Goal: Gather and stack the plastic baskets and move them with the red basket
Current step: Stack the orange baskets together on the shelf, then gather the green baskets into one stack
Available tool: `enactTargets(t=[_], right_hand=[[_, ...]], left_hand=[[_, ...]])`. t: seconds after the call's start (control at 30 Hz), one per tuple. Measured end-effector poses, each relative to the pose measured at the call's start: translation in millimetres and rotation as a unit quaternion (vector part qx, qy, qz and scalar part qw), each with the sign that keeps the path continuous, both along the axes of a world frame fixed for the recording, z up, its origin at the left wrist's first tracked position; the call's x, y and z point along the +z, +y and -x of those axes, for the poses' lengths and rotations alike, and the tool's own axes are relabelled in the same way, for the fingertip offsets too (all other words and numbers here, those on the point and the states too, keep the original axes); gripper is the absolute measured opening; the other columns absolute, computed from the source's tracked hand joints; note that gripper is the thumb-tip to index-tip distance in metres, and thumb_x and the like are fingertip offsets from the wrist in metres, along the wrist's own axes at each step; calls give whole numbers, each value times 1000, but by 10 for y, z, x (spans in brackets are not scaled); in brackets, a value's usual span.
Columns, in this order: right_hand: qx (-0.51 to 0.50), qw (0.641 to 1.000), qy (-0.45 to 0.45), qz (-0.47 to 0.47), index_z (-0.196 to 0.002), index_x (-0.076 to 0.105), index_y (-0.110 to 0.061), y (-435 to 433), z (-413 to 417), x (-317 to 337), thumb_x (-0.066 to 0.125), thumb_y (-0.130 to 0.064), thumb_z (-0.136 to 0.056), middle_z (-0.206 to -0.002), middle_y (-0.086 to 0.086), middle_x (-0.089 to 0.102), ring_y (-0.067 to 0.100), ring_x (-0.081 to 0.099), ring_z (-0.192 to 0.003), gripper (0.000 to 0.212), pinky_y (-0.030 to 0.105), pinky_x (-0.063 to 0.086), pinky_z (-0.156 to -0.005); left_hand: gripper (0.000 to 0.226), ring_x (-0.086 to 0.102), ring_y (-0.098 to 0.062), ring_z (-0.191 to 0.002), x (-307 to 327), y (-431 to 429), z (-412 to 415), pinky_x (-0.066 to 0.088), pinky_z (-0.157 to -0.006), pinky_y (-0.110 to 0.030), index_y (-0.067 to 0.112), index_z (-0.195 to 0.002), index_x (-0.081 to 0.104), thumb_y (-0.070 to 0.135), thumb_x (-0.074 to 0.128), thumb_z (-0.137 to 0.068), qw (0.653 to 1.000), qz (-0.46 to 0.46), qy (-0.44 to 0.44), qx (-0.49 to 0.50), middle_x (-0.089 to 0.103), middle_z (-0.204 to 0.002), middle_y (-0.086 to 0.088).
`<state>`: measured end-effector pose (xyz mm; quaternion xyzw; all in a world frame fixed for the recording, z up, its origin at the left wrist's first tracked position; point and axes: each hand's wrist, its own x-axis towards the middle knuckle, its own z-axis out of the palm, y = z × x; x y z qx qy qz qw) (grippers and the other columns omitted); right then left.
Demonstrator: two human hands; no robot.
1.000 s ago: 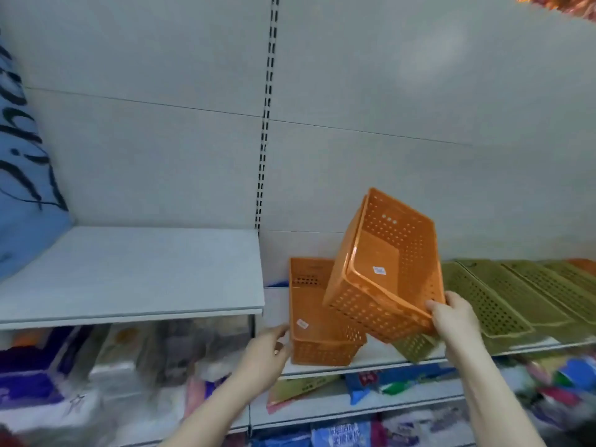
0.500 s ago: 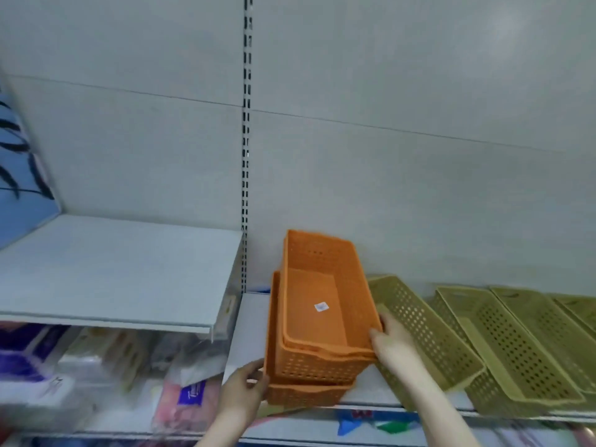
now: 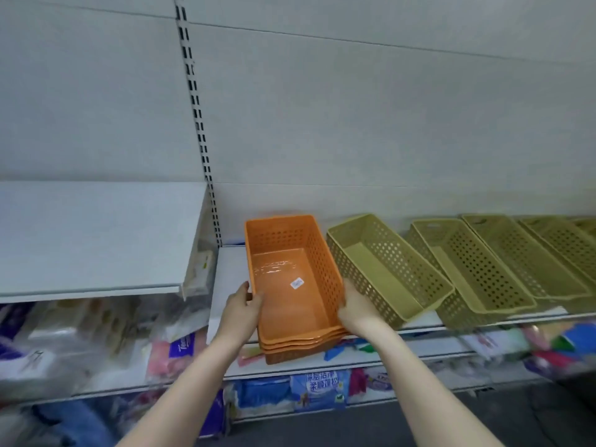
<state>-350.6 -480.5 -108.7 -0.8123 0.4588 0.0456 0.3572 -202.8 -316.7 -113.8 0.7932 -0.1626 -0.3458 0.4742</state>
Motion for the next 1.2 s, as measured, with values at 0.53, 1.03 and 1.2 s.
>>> enactTargets(t=[0.53, 1.03, 1.2], right_hand=[[-49, 995, -81, -16, -121, 65, -9, -556, 513, 52, 45, -37, -102, -110, 7, 71, 20, 67, -93, 40, 30, 54, -80], [-1, 975, 75, 209, -106, 60, -8, -2101, 622, -387, 44, -16, -95, -112, 24, 68, 40, 64, -106, 21, 40, 47, -79], [-23, 969, -43, 241, -120, 58, -11, -2156, 670, 139, 41, -20, -100, -117, 26, 65, 45, 57, -113, 28, 43, 41, -87]], left_hand=[[29, 64, -37, -95, -104, -443, -37, 52, -89, -51, 8, -117, 54, 26, 43, -97, 996, -66, -55, -36, 65, -107, -19], [36, 63, -26, -80, 59, -568, 241, 49, -73, -33, 12, -126, 59, 10, 50, -90, 986, -127, -66, 91, 64, -89, -6], [34, 67, -32, -86, -36, -654, 382, 55, -85, -46, 14, -120, 62, 9, 52, -88, 984, -110, -55, 131, 70, -101, -15]])
